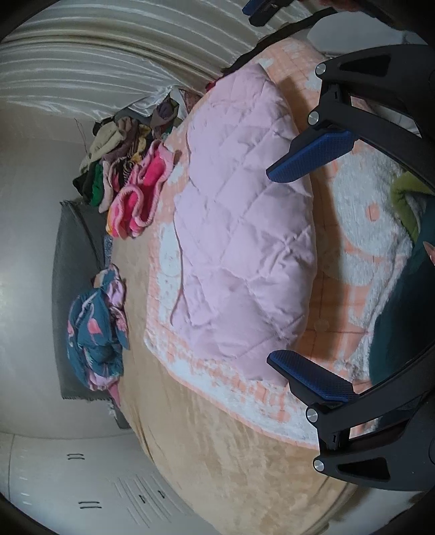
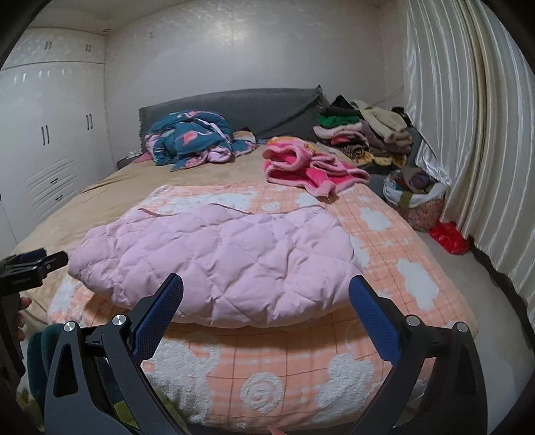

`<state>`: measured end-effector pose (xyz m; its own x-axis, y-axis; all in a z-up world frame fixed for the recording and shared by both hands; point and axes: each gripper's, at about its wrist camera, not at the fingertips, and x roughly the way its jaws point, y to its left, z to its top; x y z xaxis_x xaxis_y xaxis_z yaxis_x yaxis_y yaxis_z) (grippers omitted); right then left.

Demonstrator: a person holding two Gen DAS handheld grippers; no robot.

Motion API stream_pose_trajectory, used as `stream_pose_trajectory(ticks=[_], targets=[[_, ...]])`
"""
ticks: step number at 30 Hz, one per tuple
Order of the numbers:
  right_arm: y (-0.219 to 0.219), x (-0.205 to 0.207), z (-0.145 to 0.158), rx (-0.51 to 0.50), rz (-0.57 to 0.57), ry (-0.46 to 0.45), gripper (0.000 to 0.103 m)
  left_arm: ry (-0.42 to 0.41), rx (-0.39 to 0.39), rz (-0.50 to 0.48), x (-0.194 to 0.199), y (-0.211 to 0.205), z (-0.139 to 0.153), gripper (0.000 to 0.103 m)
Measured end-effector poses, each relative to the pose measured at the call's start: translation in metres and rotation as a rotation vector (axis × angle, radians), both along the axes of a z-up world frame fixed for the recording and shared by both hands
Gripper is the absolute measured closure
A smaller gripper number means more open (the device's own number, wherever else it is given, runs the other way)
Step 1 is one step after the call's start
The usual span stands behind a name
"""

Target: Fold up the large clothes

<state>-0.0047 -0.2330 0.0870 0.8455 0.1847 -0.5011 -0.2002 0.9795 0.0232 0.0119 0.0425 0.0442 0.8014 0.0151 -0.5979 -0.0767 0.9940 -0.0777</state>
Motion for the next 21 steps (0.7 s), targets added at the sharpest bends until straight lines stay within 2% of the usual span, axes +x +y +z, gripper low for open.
stream_pose_trajectory(ticks=[8, 16, 21], targets=[[0.016, -0.021, -0.003, -0.023, 0.031, -0.002, 0.004, -0.002, -0.018, -0.029, -0.009, -0.022, -0.003, 0.009], [0.032, -0.019, -0.029, -0.042, 0.051, 0.08, 0.004, 0.018, -0.015, -0.051, -0.008, -0.033, -0.012, 0.009], [0.031, -0.014, -0.03, -0.032, 0.052, 0.091, 0.004, 0.036, -0.002, -0.064, -0.006, -0.038, -0.017, 0.009]])
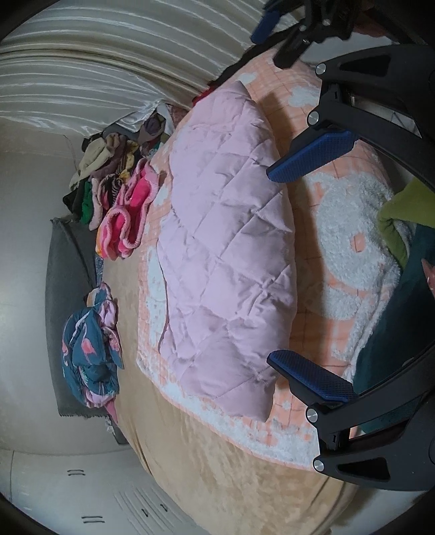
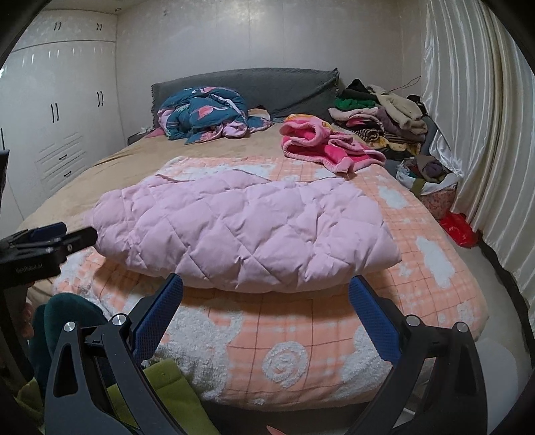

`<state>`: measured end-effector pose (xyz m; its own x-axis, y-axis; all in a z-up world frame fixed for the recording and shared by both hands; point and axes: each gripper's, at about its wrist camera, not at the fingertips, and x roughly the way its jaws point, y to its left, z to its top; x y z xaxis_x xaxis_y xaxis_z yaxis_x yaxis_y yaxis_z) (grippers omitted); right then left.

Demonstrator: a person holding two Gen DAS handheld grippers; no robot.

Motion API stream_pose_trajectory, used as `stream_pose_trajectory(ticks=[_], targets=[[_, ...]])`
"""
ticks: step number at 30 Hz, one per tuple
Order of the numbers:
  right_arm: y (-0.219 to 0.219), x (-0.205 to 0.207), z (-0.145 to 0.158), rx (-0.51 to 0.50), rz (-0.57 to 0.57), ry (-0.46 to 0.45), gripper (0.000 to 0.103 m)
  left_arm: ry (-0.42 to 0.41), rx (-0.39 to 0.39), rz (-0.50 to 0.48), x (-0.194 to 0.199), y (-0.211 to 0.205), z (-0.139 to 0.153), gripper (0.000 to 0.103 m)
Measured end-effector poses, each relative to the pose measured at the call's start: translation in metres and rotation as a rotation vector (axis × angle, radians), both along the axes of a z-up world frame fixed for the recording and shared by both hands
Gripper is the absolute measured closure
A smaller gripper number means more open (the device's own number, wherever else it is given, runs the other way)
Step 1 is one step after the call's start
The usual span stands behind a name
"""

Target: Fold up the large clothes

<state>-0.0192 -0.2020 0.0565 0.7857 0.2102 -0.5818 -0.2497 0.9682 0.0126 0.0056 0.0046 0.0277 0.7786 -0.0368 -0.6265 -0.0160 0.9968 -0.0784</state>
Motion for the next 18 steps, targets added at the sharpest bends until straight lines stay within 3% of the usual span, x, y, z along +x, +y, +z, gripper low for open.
stream_pose_trajectory(ticks=[18], targets=[[-0.0047, 0.0017, 0.0036, 0.015, -0.003, -0.004, 0.004, 0.006, 0.017, -0.002, -0.0004, -0.0011, 0.0007, 0.009]])
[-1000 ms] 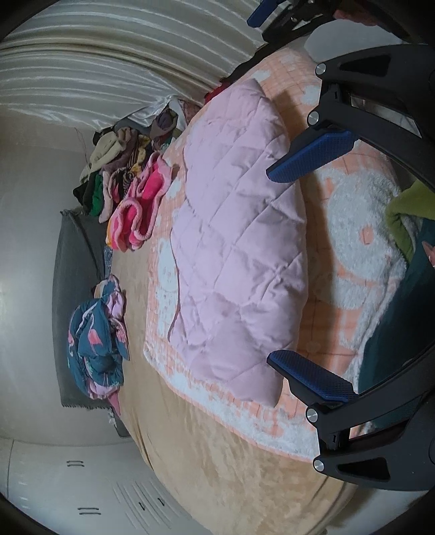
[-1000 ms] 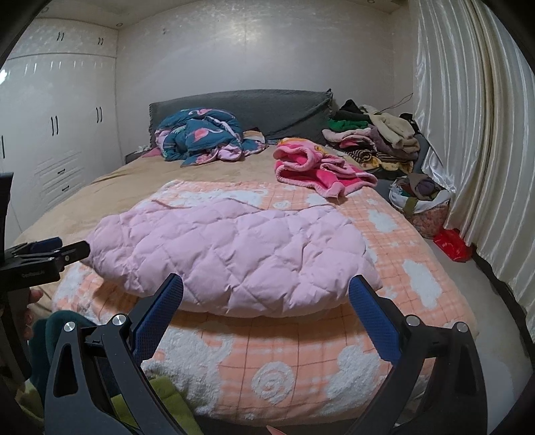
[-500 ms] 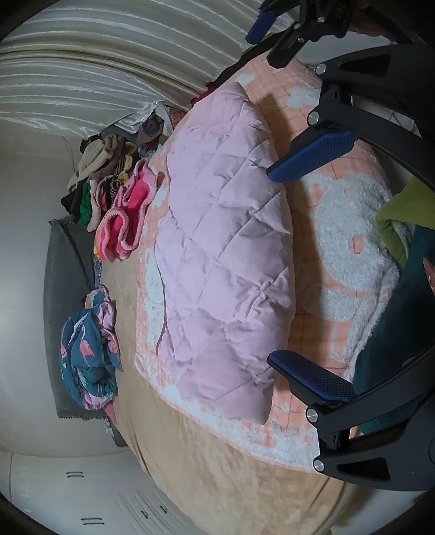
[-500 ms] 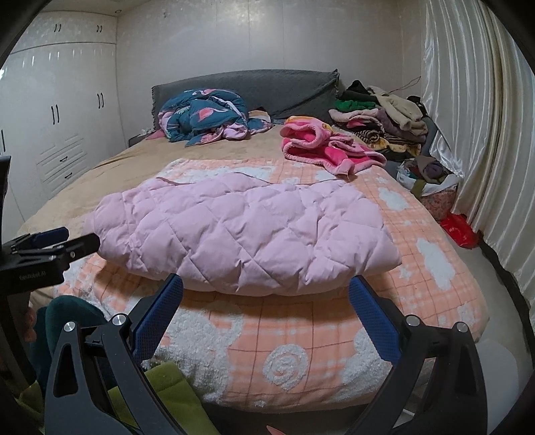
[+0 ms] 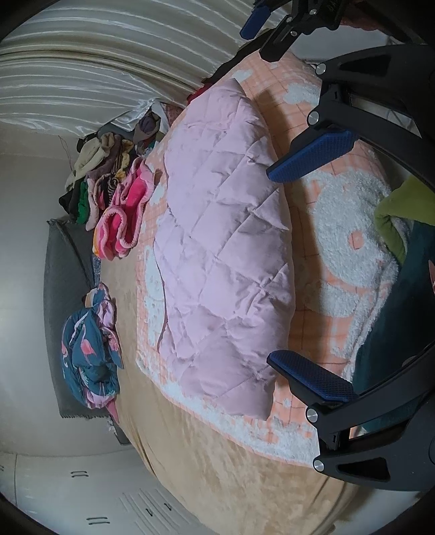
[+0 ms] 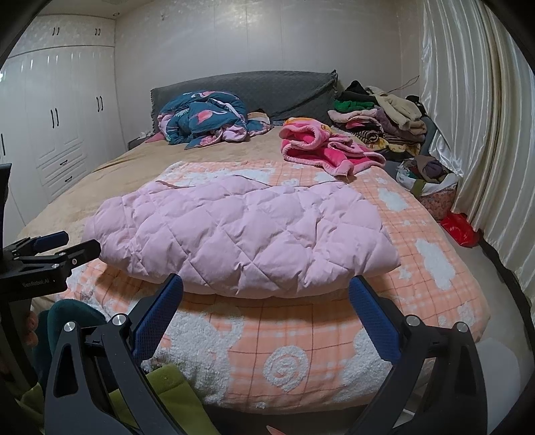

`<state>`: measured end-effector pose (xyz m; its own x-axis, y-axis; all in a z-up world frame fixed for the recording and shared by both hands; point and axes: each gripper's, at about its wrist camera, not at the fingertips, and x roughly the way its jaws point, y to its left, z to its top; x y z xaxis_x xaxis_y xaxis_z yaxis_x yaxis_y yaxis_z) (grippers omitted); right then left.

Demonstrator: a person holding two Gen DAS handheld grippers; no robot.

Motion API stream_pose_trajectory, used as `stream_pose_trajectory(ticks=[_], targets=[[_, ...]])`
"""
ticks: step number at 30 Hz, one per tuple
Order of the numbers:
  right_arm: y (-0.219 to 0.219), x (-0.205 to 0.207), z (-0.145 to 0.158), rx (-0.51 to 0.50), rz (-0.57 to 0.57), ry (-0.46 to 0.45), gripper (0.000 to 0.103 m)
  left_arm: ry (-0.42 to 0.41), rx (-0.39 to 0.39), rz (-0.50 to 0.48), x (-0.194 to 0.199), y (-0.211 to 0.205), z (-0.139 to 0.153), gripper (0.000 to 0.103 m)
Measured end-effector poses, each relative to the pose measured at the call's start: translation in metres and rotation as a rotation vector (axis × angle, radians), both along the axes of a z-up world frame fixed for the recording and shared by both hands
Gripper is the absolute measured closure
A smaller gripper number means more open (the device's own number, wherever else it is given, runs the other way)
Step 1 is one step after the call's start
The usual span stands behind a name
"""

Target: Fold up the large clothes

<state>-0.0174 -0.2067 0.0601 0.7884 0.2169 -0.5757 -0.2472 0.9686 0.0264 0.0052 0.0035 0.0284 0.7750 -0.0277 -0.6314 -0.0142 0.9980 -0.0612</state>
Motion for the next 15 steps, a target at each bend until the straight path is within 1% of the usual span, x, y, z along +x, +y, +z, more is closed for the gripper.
stream_pose_trajectory(ticks=[15], targets=[[-0.0002, -0.0002, 0.0003, -0.002, 0.001, -0.002, 0.004, -0.004, 0.025, 0.004, -0.0024, 0.001, -0.0017, 0.009]])
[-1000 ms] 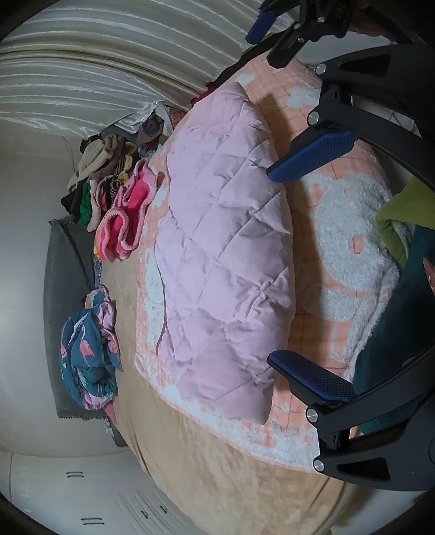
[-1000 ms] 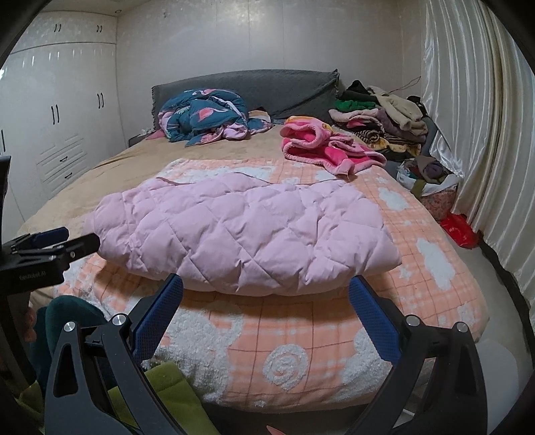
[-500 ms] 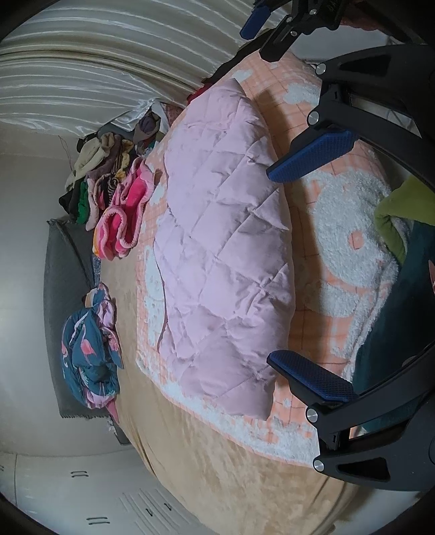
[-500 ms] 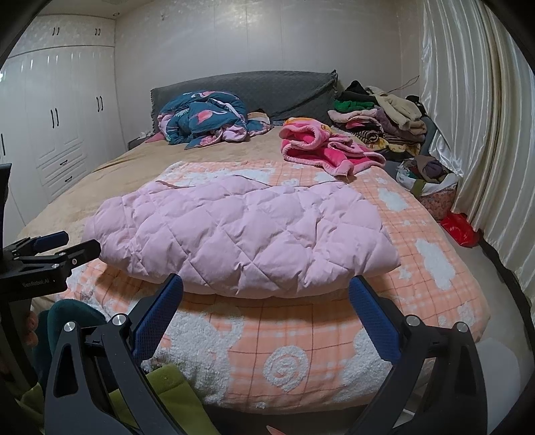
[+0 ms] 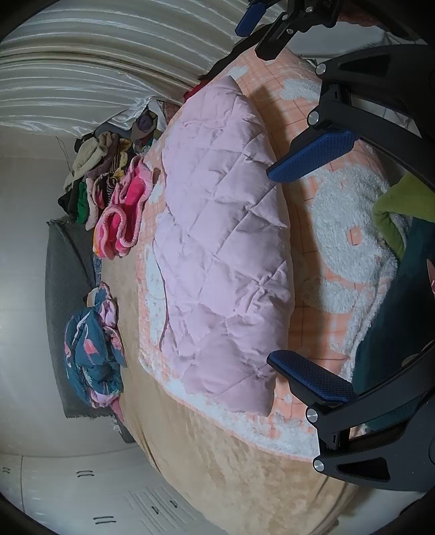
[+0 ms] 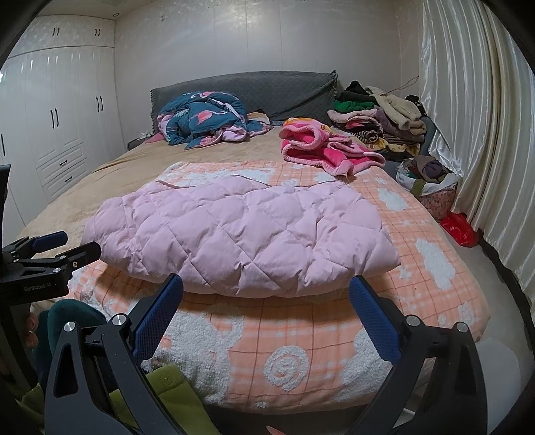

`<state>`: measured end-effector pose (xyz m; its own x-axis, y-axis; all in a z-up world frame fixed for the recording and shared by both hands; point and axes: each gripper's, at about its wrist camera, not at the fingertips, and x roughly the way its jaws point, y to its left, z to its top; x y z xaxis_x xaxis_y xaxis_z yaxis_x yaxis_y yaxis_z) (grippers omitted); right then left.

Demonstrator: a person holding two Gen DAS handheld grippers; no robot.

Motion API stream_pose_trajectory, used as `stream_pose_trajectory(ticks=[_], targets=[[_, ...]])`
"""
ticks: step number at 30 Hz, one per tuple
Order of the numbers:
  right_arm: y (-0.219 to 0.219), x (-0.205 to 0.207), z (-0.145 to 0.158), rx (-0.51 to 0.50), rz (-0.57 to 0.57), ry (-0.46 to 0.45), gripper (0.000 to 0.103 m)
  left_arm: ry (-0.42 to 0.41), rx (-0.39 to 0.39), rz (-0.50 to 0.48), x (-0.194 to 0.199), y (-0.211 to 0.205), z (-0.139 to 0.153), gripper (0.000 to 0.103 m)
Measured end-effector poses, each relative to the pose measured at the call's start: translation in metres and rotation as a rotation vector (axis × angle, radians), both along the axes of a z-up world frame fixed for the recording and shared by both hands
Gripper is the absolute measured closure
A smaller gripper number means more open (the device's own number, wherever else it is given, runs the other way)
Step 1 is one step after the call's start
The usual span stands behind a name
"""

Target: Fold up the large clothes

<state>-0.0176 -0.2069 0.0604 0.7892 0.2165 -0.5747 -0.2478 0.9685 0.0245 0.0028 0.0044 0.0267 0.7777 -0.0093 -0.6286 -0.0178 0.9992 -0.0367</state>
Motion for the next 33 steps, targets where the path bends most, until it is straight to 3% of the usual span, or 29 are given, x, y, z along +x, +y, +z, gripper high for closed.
stream_pose_trajectory(ticks=[33], targets=[[0.0011, -0.0004, -0.0004, 0.0, -0.001, -0.002, 0.004, -0.01, 0.015, 0.011, -0.0026, 0.0035, 0.0056, 0.009]])
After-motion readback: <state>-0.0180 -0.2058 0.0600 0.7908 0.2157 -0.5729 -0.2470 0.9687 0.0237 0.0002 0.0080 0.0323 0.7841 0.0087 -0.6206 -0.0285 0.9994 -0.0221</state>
